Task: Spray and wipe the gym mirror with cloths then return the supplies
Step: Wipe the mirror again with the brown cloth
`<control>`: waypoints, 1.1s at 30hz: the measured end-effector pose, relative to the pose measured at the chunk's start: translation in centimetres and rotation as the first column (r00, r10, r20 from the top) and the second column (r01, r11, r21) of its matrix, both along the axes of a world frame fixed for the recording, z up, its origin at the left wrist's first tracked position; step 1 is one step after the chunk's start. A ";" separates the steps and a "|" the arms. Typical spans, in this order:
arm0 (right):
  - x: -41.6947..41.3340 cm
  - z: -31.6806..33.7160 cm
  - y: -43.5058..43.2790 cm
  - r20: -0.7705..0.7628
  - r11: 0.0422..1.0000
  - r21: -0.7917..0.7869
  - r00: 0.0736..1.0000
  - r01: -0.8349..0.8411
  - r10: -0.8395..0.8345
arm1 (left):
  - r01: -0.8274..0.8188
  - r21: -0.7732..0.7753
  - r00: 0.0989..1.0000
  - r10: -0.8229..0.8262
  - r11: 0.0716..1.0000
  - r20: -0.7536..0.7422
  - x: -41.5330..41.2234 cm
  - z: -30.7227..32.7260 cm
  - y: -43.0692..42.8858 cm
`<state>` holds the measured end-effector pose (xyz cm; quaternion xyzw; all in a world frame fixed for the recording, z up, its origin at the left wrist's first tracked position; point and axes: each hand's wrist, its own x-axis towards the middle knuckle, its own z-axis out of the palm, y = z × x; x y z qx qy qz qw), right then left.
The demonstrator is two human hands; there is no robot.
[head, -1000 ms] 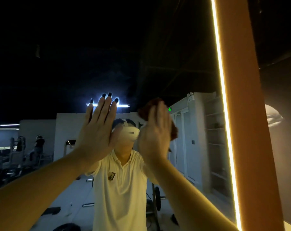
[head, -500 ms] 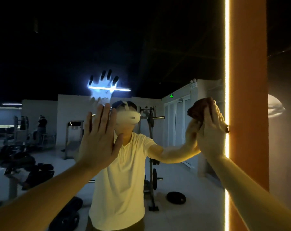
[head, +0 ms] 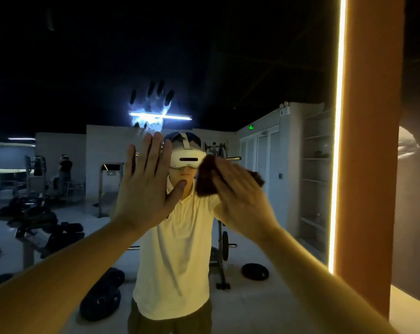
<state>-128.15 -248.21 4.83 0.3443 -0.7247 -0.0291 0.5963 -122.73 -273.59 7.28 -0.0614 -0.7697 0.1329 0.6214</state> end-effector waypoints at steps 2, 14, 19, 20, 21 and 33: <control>-1.1 0.6 5.0 -0.023 0.989 -0.139 0.998 0.050 -0.054 | -0.006 -0.005 1.000 0.006 1.000 -0.006 -0.1 -0.1 -0.1; 1.9 0.3 3.3 0.139 0.433 -0.897 0.986 0.083 0.097 | -0.006 -0.014 1.000 0.006 1.000 0.000 0.0 -0.1 0.0; 4.0 -2.5 -7.0 0.078 0.705 -0.705 0.979 -0.079 0.188 | 0.001 0.006 1.000 -0.001 1.000 0.029 0.1 0.1 0.0; 4.6 -3.3 -8.1 0.094 0.780 -0.616 0.973 -0.111 0.213 | 0.015 0.011 0.999 -0.016 1.000 0.037 0.4 0.1 0.1; 4.8 -4.2 -8.5 0.098 0.839 -0.526 0.970 -0.139 0.222 | 0.034 0.018 0.999 -0.035 0.999 0.039 0.9 -0.1 0.2; -3.5 -5.5 14.1 0.149 0.777 -0.611 0.986 0.153 -0.076 | 0.074 0.017 0.994 -0.075 0.997 0.076 0.9 -10.3 0.5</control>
